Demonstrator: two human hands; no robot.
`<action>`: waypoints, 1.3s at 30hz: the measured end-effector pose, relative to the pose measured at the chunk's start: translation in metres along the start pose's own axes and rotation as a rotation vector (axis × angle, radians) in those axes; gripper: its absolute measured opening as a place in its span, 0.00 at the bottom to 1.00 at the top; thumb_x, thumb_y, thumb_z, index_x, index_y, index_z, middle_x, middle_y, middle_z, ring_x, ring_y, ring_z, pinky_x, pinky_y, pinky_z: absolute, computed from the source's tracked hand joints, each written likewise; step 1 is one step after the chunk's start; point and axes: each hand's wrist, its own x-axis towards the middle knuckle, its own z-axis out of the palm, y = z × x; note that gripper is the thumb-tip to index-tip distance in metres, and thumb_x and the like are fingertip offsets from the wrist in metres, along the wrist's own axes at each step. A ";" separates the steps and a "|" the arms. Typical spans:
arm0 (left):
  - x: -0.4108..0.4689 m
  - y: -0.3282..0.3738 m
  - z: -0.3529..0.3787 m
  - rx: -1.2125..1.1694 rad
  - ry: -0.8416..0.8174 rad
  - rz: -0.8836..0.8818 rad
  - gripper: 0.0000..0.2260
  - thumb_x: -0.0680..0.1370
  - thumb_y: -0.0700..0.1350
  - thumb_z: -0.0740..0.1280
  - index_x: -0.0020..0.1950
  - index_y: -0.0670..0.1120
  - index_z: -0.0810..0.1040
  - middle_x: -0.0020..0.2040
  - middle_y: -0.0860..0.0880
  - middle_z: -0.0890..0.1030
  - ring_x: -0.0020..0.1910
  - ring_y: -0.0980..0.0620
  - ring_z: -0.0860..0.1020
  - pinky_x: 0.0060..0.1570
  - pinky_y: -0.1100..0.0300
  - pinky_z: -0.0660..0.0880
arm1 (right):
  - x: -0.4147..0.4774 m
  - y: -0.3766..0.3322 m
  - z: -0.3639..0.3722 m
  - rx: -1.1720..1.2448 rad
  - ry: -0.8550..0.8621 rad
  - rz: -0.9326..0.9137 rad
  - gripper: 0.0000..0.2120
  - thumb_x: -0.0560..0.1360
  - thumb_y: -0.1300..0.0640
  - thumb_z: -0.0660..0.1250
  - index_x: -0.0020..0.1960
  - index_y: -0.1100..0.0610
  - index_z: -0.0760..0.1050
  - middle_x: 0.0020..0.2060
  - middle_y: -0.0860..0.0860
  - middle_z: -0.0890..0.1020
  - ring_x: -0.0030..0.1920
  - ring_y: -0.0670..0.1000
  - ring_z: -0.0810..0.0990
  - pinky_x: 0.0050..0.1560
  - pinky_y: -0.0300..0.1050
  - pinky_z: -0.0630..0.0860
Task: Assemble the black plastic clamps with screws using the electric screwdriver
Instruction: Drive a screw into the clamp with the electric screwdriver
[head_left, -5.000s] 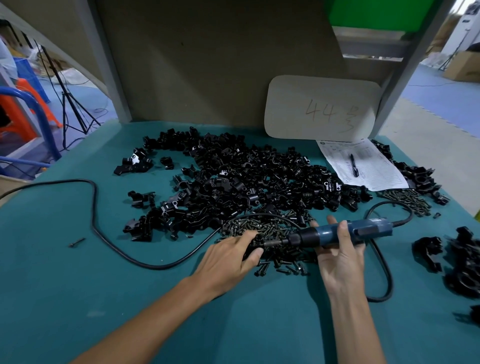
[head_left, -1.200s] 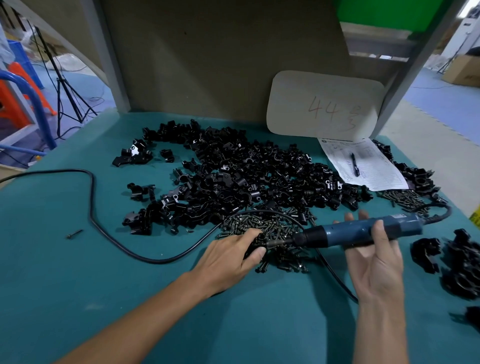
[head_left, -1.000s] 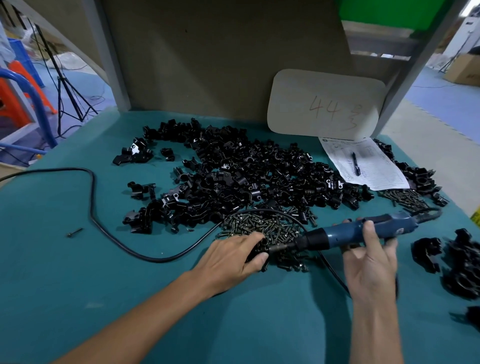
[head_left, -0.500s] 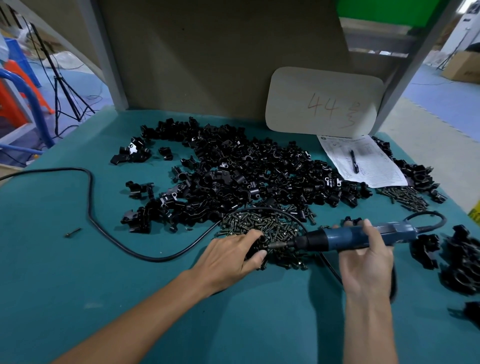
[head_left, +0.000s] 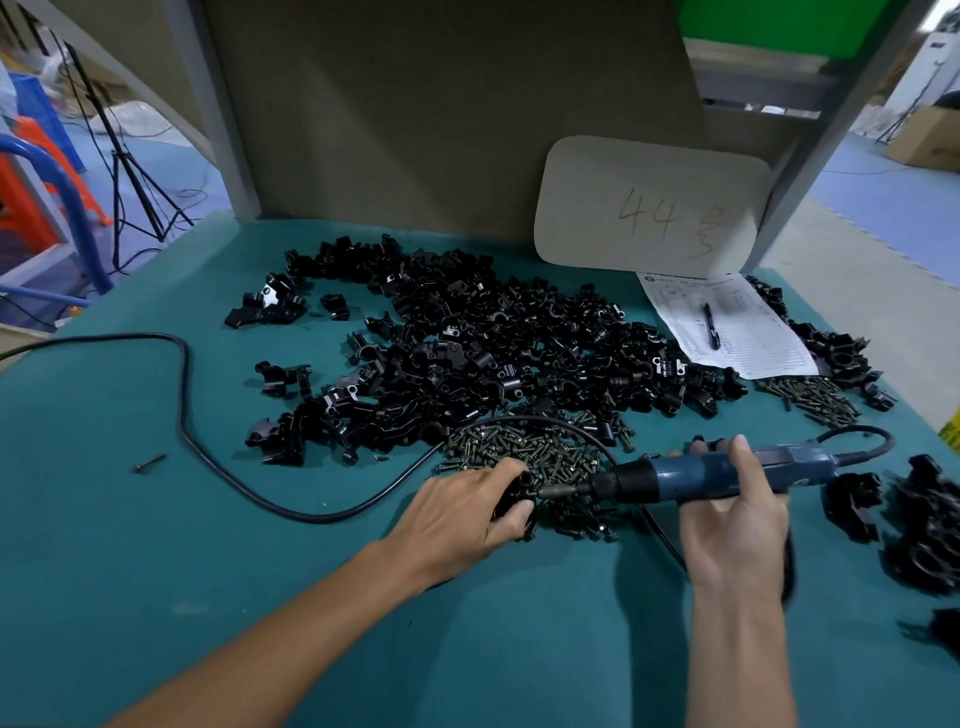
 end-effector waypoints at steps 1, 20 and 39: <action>0.000 0.000 0.000 0.000 -0.001 0.003 0.16 0.81 0.62 0.49 0.62 0.54 0.63 0.39 0.54 0.74 0.33 0.52 0.69 0.28 0.62 0.56 | 0.000 0.000 0.000 0.003 0.004 0.002 0.22 0.80 0.60 0.69 0.70 0.54 0.64 0.58 0.55 0.73 0.55 0.55 0.79 0.67 0.60 0.76; 0.000 -0.002 0.000 -0.057 0.008 -0.048 0.15 0.81 0.61 0.50 0.59 0.53 0.64 0.35 0.54 0.70 0.30 0.58 0.68 0.27 0.63 0.57 | -0.003 0.011 0.004 -0.019 0.096 -0.026 0.30 0.78 0.63 0.73 0.74 0.60 0.62 0.59 0.57 0.80 0.57 0.53 0.84 0.61 0.54 0.81; -0.001 -0.002 0.002 -0.126 0.025 -0.064 0.15 0.82 0.63 0.49 0.60 0.55 0.63 0.42 0.55 0.76 0.34 0.59 0.71 0.30 0.64 0.65 | 0.018 -0.031 0.001 -0.862 0.070 -0.083 0.29 0.73 0.50 0.77 0.69 0.53 0.70 0.52 0.50 0.83 0.48 0.54 0.86 0.48 0.52 0.82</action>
